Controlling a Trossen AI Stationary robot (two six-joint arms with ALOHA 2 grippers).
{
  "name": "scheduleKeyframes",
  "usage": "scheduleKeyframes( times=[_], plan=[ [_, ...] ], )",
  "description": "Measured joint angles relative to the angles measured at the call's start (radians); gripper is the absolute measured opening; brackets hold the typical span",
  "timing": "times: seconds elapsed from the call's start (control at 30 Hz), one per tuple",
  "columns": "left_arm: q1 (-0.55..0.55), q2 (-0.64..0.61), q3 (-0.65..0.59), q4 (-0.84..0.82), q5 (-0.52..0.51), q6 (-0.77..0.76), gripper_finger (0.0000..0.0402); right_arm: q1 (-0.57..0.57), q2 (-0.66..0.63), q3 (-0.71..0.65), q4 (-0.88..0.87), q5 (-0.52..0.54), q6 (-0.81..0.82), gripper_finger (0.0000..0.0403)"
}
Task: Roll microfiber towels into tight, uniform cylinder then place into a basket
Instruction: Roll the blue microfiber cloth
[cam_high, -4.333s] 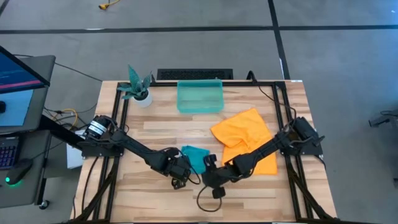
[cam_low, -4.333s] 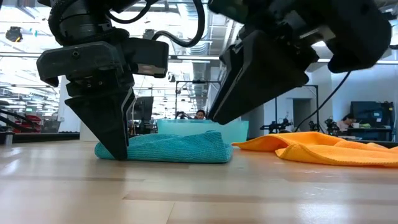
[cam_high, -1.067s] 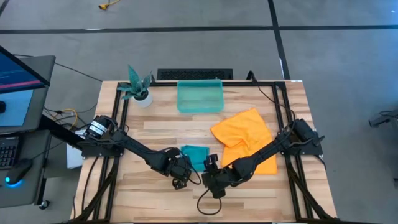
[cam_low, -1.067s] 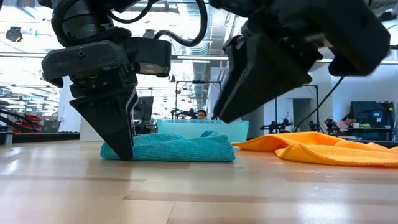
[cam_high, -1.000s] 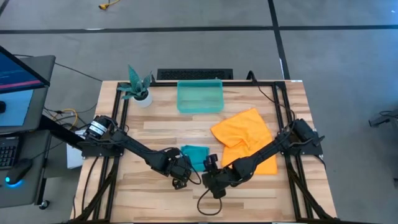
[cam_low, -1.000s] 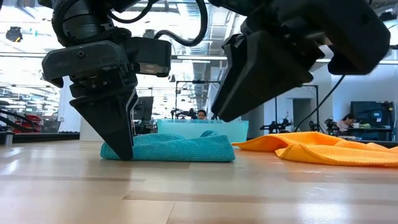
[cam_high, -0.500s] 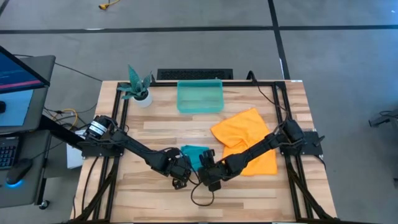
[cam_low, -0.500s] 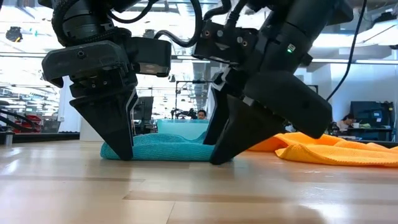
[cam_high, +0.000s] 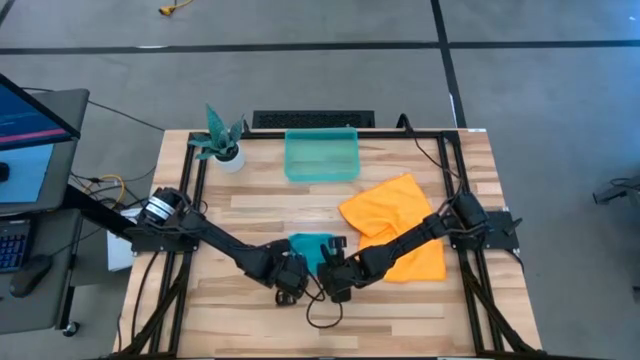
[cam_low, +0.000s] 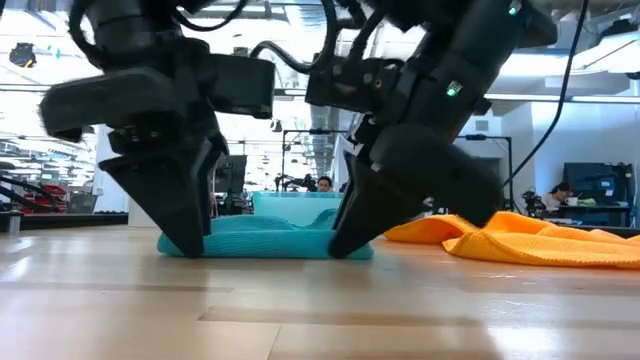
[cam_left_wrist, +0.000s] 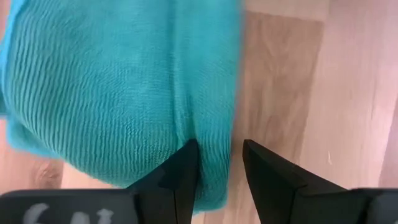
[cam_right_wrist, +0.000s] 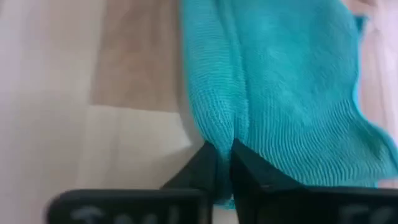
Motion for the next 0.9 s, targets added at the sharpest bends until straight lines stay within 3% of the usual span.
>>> scheduleKeyframes(
  times=[0.13,0.37,0.6,0.77,0.9],
  plan=[
    [-0.037,0.000,0.026,-0.068,-0.035,0.030,0.0122,-0.001,0.000,-0.001,-0.004,0.003,0.013,0.0013],
    [-0.108,0.000,0.066,-0.204,-0.176,0.030,0.0122,0.001,-0.010,-0.002,-0.010,-0.029,0.041,0.0035],
    [-0.185,-0.002,0.072,-0.196,-0.314,0.091,0.0122,0.015,-0.046,-0.008,-0.024,-0.084,0.095,0.0011],
    [-0.241,-0.004,0.046,-0.047,-0.491,0.129,0.0122,0.013,-0.052,-0.008,-0.003,-0.155,0.140,0.0026],
    [-0.256,-0.005,-0.011,0.107,-0.495,0.238,0.0122,0.013,-0.052,-0.007,0.004,-0.162,0.147,0.0025]
  ],
)
